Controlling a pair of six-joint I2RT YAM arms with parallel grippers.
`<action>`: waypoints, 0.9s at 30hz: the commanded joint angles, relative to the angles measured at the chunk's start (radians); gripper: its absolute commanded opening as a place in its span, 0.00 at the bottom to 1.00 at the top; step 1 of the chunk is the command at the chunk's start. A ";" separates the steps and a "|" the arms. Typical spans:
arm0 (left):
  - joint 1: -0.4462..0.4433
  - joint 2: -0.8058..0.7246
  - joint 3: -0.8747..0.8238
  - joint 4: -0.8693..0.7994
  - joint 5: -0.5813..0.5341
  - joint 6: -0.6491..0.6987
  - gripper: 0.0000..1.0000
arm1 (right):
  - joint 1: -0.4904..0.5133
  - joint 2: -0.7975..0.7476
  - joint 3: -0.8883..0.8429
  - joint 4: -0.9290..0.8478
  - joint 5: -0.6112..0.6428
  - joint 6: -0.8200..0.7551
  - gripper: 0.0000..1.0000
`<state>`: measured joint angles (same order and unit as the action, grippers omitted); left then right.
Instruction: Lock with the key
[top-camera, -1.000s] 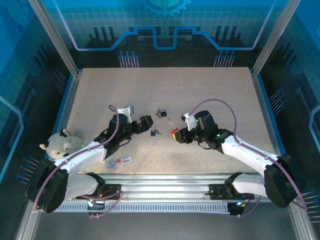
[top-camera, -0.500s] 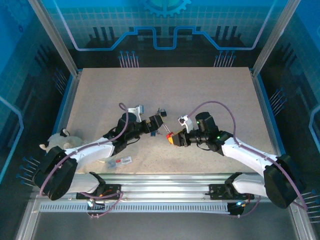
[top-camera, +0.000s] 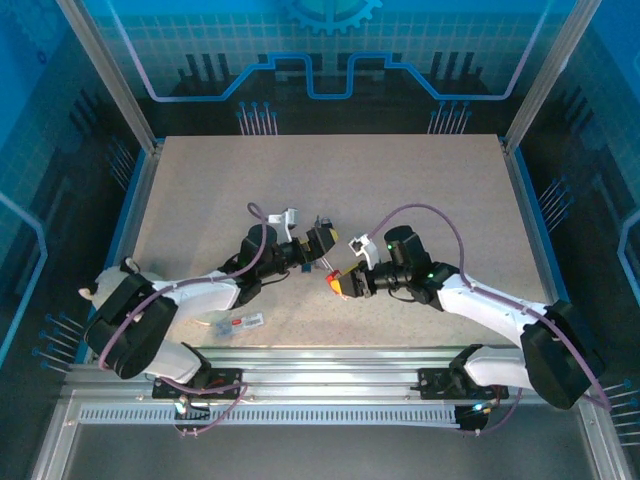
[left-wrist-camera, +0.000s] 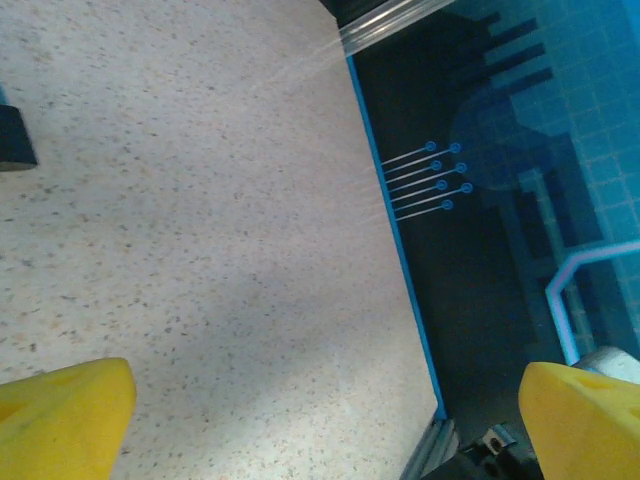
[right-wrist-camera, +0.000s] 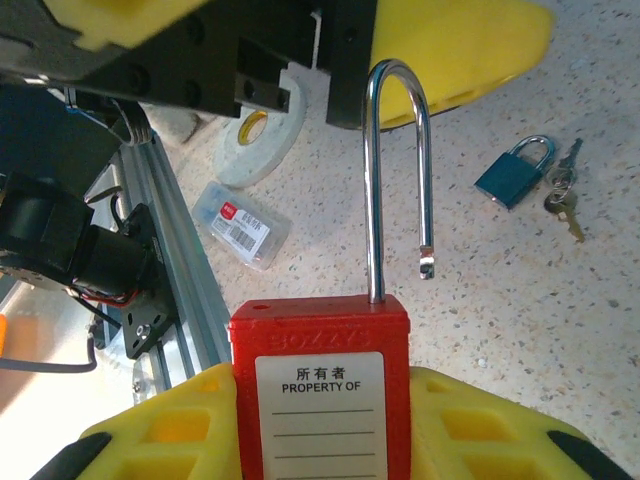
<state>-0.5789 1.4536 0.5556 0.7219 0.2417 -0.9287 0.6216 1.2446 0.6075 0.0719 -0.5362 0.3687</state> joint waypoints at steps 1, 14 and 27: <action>-0.006 0.034 -0.012 0.134 0.068 -0.045 0.99 | 0.021 0.010 0.015 0.028 -0.032 -0.012 0.10; -0.012 0.071 -0.032 0.223 0.134 -0.075 0.99 | 0.021 0.013 0.015 0.029 -0.003 -0.014 0.05; -0.017 0.045 -0.061 0.229 0.157 -0.075 0.99 | 0.021 0.030 0.028 0.014 0.030 -0.011 0.01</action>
<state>-0.5915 1.5188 0.5091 0.9226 0.3729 -1.0000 0.6300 1.2648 0.6079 0.0719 -0.5148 0.3683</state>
